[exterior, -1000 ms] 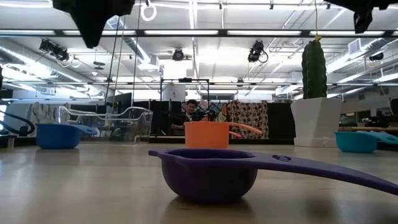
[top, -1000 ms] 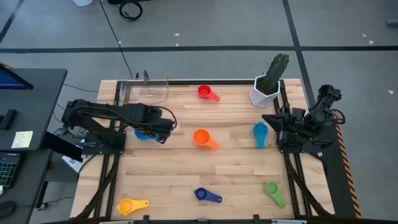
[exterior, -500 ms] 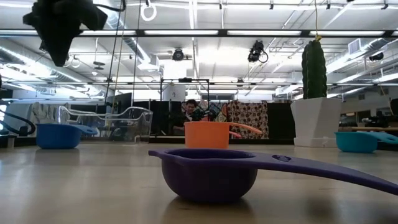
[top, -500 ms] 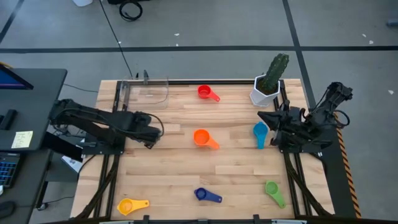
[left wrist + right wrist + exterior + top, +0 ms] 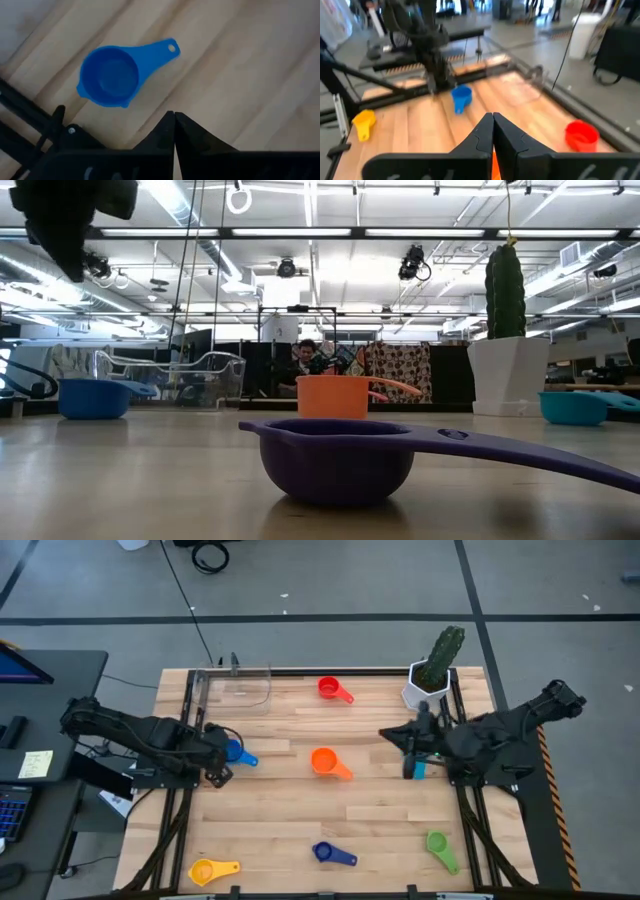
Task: Nest measuring cups in basket
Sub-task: Stack the blue nest measuring cup on top of the orange nest measuring cup
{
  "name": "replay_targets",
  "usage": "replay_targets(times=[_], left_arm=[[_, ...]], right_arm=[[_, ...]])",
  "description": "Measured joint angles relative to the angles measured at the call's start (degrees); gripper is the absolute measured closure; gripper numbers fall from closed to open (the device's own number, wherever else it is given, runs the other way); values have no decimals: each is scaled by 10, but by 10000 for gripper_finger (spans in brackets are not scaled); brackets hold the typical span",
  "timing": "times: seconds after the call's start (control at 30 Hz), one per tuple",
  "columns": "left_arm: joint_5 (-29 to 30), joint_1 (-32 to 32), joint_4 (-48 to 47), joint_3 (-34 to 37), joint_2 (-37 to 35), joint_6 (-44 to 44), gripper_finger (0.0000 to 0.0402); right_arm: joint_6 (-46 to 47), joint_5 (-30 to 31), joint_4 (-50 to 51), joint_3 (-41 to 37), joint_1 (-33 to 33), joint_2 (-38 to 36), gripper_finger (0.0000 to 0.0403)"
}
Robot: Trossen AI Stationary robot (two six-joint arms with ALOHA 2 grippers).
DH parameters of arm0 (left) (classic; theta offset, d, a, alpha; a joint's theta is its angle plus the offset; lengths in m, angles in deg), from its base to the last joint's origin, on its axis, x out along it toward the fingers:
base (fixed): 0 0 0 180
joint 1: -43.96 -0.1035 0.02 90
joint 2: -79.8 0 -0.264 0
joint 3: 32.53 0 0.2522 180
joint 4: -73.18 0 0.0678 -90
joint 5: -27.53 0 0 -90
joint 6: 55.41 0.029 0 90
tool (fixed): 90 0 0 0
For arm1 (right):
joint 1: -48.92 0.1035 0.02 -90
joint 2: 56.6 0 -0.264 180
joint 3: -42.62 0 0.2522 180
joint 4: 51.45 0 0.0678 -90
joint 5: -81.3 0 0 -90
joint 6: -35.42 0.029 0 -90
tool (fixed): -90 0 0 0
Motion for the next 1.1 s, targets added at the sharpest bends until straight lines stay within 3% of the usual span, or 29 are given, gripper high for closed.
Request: replay_targets(times=[0.3, 0.53, 0.7, 1.1], left_arm=[[-8, 3, -13, 1, 0, 73, 390], [-6, 3, -16, 1, 0, 68, 375], [7, -4, -11, 4, 9, 14, 364], [27, -19, 85, 110, 8, -4, 363]], right_arm=[[9, -121, 6, 32, -69, 79, 390], [5, -130, 3, 33, -79, 88, 390], [-4, -130, 3, 33, -80, 87, 390], [-6, -182, 8, 33, -113, 126, 390]])
